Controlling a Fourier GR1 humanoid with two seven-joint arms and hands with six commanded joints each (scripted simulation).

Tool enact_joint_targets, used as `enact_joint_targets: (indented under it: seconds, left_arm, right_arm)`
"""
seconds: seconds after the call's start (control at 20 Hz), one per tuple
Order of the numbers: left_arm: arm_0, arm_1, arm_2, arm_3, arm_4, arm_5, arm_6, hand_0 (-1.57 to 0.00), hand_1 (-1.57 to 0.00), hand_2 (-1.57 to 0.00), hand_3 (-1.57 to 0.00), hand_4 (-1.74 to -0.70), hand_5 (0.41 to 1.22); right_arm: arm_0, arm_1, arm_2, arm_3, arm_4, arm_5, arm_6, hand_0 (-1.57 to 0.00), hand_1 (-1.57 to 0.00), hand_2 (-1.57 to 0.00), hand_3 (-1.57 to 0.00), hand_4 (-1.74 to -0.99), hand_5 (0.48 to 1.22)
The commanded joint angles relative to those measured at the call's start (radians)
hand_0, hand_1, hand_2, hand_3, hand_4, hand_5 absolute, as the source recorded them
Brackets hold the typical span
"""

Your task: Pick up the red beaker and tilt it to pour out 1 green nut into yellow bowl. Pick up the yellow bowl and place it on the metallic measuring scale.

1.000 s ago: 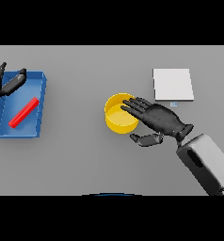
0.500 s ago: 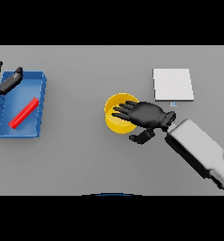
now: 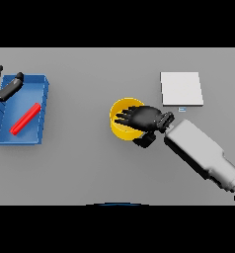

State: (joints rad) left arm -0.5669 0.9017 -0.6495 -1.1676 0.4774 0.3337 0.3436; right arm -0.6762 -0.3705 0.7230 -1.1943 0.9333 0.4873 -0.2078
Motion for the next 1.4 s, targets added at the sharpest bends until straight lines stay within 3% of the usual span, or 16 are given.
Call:
enact_joint_targets:
  seconds: [0.0, 0.1, 0.15, 0.2, 0.25, 0.35, 0.45, 0.55, 0.7, 0.95, 1.1, 1.2, 1.35]
  left_arm:
    - [-0.004, 0.002, 0.005, 0.000, 0.004, 0.000, -0.001, 0.00, 0.00, 0.00, 0.00, -0.72, 0.686]
    - [0.007, 0.007, 0.001, -0.013, 0.004, 0.004, 0.007, 0.00, 0.00, 0.00, 0.00, -0.71, 0.686]
    - [0.008, 0.015, 0.004, -0.006, 0.004, -0.002, 0.005, 0.00, 0.00, 0.00, 0.00, -0.71, 0.689]
    - [0.011, 0.017, 0.010, -0.006, 0.011, -0.002, 0.002, 0.00, 0.00, 0.00, 0.00, -0.71, 0.691]
    - [0.010, 0.018, 0.007, -0.007, 0.006, -0.001, 0.002, 0.00, 0.00, 0.00, 0.00, -0.72, 0.692]
    - [0.006, 0.017, 0.013, 0.001, 0.010, -0.006, -0.004, 0.00, 0.00, 0.00, 0.00, -0.72, 0.692]
    - [0.005, 0.015, 0.013, 0.003, 0.008, -0.008, -0.014, 0.00, 0.00, 0.00, 0.00, -0.72, 0.696]
    - [0.004, 0.008, 0.007, -0.002, 0.007, -0.006, -0.006, 0.00, 0.00, 0.00, 0.00, -0.73, 0.699]
    - [0.005, 0.020, 0.005, -0.012, 0.003, -0.009, -0.008, 0.00, 0.00, 0.00, 0.00, -0.72, 0.695]
    - [-0.001, 0.013, 0.001, -0.008, 0.004, -0.013, 0.005, 0.00, 0.00, 0.00, 0.00, -0.72, 0.694]
    - [-0.006, 0.019, 0.003, -0.002, 0.002, -0.012, 0.019, 0.00, 0.00, 0.00, 0.00, -0.72, 0.696]
    - [0.000, 0.022, 0.008, 0.000, 0.007, -0.014, 0.013, 0.00, 0.00, 0.00, 0.00, -0.72, 0.693]
    - [0.009, 0.020, 0.002, -0.011, 0.003, -0.008, 0.003, 0.00, 0.00, 0.00, 0.00, -0.72, 0.688]
  right_arm:
    - [-0.002, 0.012, -0.010, 0.014, -0.010, 0.006, 0.014, 0.00, 0.00, 0.00, 0.00, -1.305, 0.763]
    - [0.003, 0.018, -0.013, 0.021, -0.014, 0.017, 0.030, 0.00, -0.02, -0.02, -0.04, -1.336, 0.810]
    - [0.004, 0.014, -0.012, 0.023, -0.016, 0.024, 0.022, -0.11, -0.10, -0.09, -0.10, -1.360, 0.842]
    - [0.003, 0.019, -0.013, 0.030, -0.016, 0.024, 0.021, -0.29, -0.24, -0.18, -0.17, -1.387, 0.873]
    - [0.004, 0.016, -0.006, 0.026, -0.009, 0.020, 0.011, -0.54, -0.47, -0.31, -0.26, -1.420, 0.943]
    - [-0.007, 0.016, -0.003, 0.036, -0.007, 0.014, -0.014, -0.91, -0.87, -0.69, -0.46, -1.512, 1.043]
    - [-0.004, 0.009, -0.003, 0.029, -0.012, 0.018, -0.026, -1.15, -1.12, -1.01, -0.72, -1.586, 1.107]
    - [0.001, 0.011, 0.004, 0.025, -0.009, -0.001, -0.013, -1.30, -1.28, -1.16, -0.94, -1.640, 1.148]
    - [-0.009, 0.006, 0.012, 0.027, -0.009, -0.016, -0.019, -1.43, -1.42, -1.24, -1.18, -1.689, 1.184]
    - [0.002, -0.005, -0.019, 0.007, -0.036, -0.015, -0.020, -1.53, -1.52, -1.32, -1.31, -1.724, 1.209]
    - [-0.001, -0.041, -0.056, -0.040, -0.068, 0.025, -0.015, -1.55, -1.55, -1.34, -1.33, -1.732, 1.215]
    - [-0.008, -0.044, -0.084, -0.075, -0.090, 0.054, 0.016, -1.56, -1.56, -1.39, -1.28, -1.735, 1.217]
    - [-0.010, -0.087, -0.122, -0.121, -0.101, 0.068, 0.013, -1.56, -1.56, -1.43, -1.21, -1.738, 1.219]
